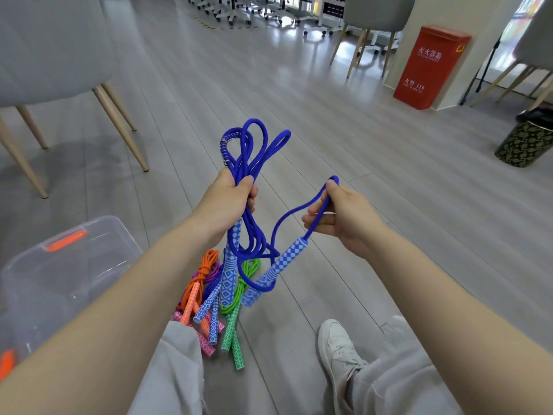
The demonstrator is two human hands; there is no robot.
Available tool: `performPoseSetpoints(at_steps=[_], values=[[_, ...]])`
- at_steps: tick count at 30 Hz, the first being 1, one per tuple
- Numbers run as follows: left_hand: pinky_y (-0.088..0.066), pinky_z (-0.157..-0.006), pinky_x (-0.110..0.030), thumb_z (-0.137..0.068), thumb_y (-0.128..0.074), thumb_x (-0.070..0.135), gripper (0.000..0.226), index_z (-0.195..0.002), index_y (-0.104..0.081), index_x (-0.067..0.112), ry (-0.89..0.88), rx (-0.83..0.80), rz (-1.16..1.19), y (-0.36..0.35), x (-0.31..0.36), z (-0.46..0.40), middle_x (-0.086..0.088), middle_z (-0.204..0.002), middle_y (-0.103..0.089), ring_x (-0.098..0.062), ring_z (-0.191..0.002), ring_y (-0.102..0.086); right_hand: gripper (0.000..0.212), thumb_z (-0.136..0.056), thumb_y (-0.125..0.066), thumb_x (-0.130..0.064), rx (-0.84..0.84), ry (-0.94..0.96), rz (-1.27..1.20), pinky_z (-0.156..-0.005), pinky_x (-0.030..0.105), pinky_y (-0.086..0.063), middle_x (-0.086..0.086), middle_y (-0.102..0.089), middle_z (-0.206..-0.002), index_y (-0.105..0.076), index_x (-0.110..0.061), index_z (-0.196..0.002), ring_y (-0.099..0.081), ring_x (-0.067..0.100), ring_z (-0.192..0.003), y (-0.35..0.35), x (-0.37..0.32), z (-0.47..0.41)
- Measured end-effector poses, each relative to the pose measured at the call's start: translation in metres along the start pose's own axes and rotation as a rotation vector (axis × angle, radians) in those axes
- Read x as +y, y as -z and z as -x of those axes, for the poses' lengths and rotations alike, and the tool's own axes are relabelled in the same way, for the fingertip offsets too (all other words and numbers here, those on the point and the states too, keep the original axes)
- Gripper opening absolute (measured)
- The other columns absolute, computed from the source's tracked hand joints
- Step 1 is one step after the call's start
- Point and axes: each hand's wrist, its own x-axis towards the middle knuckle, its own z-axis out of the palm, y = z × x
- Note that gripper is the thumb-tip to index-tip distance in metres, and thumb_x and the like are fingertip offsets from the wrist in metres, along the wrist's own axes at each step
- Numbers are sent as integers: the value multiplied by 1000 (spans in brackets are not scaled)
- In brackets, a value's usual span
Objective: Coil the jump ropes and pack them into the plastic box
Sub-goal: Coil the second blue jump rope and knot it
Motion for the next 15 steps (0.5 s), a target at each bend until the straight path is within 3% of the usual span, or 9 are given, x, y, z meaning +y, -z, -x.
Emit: performPoseSetpoints(at_steps=[3, 6, 8, 11, 15], values=[[-53, -73, -35, -99, -44, 18, 15, -111, -50, 10, -3, -3, -18, 1, 0, -1, 1, -75, -57, -12, -64, -54, 31, -103, -39, -36, -9, -18, 31, -54, 33, -54, 3, -45, -55, -48, -14, -82, -48, 20, -46, 8, -2, -4], [-52, -70, -31, -99, -44, 18, 10, -107, -50, 14, 1, -5, -11, 3, 1, -1, 1, -76, -57, -12, -66, -53, 32, -101, -41, -38, -16, 2, 11, -42, 22, -30, -3, -29, -53, -49, -17, -79, -22, 13, -43, 21, -10, -8], [-52, -68, -30, -99, -44, 18, 9, -106, -49, 15, -1, 5, -35, 8, 0, -2, 1, -77, -56, -12, -66, -52, 32, -101, -42, -36, 24, 28, -13, -39, 22, -19, -5, -26, -53, -53, -15, -80, -17, 11, -43, 34, -18, -9], [-51, -70, -33, -98, -44, 20, 6, -100, -49, 17, -14, 66, -84, 16, -2, -7, -1, -78, -56, -14, -67, -51, 34, -100, -43, -35, 182, 105, 353, -42, 22, -24, -2, -36, -55, -61, -15, -78, -26, 12, -42, 59, -22, -15], [-51, -72, -36, -98, -43, 21, 7, -100, -48, 17, -20, 171, -83, 27, -2, -13, -2, -79, -56, -16, -68, -51, 26, -94, -52, -35, 429, 250, 862, -67, 30, -36, 4, -56, -78, -67, -17, -83, -49, 24, -69, 87, -18, -23]])
